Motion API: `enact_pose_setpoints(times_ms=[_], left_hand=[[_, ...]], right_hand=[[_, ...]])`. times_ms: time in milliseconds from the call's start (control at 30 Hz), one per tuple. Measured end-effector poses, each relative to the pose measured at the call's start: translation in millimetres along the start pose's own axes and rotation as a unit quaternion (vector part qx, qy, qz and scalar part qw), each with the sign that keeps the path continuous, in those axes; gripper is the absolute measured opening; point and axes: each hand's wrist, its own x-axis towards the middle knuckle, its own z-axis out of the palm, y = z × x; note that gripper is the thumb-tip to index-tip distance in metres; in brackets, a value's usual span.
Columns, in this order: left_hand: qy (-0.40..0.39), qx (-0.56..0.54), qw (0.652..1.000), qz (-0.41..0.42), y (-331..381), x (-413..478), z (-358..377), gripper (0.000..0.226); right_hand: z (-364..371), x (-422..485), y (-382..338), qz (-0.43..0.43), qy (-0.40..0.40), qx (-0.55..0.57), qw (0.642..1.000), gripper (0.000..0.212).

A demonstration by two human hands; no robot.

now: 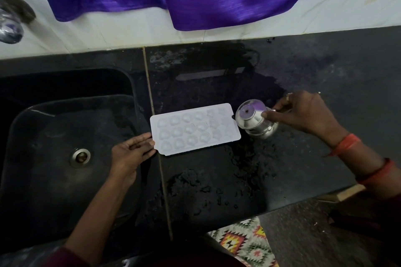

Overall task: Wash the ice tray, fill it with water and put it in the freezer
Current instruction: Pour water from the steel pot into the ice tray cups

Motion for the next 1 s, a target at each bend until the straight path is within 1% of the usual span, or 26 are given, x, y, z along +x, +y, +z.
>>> enact_pose_setpoints(times_ms=[167,267,433,767,1000], left_hand=[[0.001,-0.002,1.000,-0.001,0.3,-0.2,0.2,0.029],[0.003,-0.006,1.000,-0.007,0.2,0.2,0.4,0.023],[0.003,-0.014,1.000,-0.010,0.1,-0.3,0.8,0.022],[0.001,-0.009,1.000,-0.006,-1.5,1.0,-0.9,0.021],[0.003,-0.014,1.000,-0.013,-1.3,-0.1,-1.0,0.023]], right_hand=[[-6.6,-11.5,1.4,0.031,-0.001,0.056,0.998,0.032],[-10.3,-17.5,0.2,0.037,-0.004,0.066,0.997,0.032],[-11.9,-25.3,-0.5,0.036,0.005,0.057,0.998,0.028],[-1.3,-29.4,3.2,0.035,-0.013,0.026,0.999,0.037],[5.2,-29.5,-0.8,0.030,-0.012,-0.014,0.999,0.036]])
